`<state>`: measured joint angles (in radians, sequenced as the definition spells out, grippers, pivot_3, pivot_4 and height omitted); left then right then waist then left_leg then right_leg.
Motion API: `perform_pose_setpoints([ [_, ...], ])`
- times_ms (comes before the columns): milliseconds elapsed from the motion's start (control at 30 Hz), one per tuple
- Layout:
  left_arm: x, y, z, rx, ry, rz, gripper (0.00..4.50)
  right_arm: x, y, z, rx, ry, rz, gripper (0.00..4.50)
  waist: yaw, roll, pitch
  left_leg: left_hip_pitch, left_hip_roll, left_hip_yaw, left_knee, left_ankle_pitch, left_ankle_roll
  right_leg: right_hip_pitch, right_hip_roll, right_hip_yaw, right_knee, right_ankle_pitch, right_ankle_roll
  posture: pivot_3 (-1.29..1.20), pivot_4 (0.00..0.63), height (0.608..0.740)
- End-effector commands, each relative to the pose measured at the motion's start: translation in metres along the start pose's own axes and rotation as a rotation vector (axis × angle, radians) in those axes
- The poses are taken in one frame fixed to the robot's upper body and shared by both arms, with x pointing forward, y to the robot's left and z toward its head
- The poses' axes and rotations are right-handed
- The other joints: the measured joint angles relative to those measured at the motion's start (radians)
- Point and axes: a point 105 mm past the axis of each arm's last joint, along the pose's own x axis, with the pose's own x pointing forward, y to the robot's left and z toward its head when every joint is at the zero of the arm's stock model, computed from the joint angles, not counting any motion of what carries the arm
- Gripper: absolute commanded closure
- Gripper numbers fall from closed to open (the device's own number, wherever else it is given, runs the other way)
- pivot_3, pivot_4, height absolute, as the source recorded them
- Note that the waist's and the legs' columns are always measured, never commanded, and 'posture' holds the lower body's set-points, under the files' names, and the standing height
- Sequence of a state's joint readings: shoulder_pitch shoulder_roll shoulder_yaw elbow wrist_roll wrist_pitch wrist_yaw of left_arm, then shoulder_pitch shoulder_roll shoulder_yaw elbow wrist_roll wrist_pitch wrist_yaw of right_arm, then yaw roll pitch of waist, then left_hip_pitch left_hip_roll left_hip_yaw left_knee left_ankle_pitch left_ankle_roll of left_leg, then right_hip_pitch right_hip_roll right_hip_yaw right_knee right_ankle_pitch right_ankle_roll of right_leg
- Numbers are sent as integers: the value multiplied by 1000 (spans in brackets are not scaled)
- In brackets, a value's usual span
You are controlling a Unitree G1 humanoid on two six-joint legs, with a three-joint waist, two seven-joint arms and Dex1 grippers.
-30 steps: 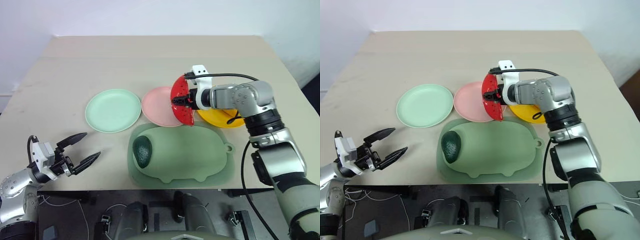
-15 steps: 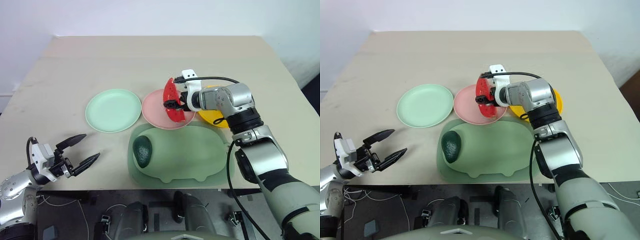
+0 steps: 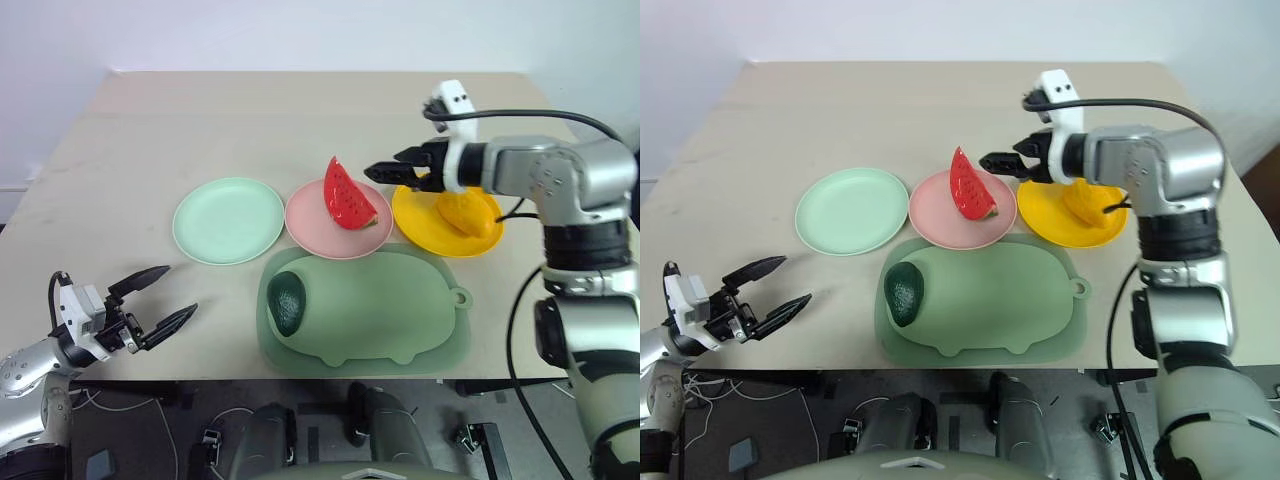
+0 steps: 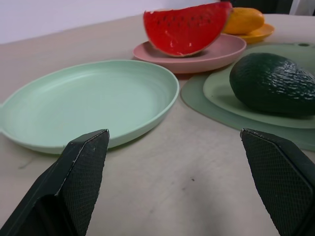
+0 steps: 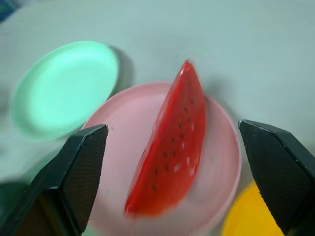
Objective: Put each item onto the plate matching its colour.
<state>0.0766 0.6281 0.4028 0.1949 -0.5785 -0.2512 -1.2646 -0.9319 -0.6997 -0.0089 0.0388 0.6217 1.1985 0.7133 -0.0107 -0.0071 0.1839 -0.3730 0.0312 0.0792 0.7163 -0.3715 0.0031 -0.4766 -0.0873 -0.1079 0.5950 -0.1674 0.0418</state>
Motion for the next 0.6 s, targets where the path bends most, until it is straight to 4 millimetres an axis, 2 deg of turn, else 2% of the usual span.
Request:
perform_pose_setpoints([
  [33,-3,4,8,34,-2,-7,0,-33,8,4,-99,-122,71,23,-2,0,0,0,0,0,0,0,0,0,0,0,0,0,0,0,150,736],
  [100,-3,4,9,35,1,-13,0,-47,6,-9,-121,-127,76,23,-1,0,0,1,0,0,1,0,0,0,0,0,-1,0,0,0,150,736],
  [233,-6,3,9,35,28,-80,0,-79,-2,-55,-210,-55,94,23,1,0,0,2,0,0,1,0,-1,1,0,0,-1,0,0,0,150,736],
  [300,-6,6,12,41,30,-93,0,-88,-3,-64,-243,-80,109,23,-1,0,0,3,0,0,1,1,-1,2,0,1,-1,0,0,0,150,736],
  [367,-6,8,15,48,35,-117,0,-98,1,-70,-367,-155,147,23,-2,0,0,4,0,0,2,1,-1,2,1,2,-1,0,0,0,150,736],
  [600,-1,10,19,64,51,-210,0,-118,-5,-110,-454,-135,201,23,0,0,0,9,0,1,1,1,-1,7,1,2,-1,0,0,0,150,736],
])
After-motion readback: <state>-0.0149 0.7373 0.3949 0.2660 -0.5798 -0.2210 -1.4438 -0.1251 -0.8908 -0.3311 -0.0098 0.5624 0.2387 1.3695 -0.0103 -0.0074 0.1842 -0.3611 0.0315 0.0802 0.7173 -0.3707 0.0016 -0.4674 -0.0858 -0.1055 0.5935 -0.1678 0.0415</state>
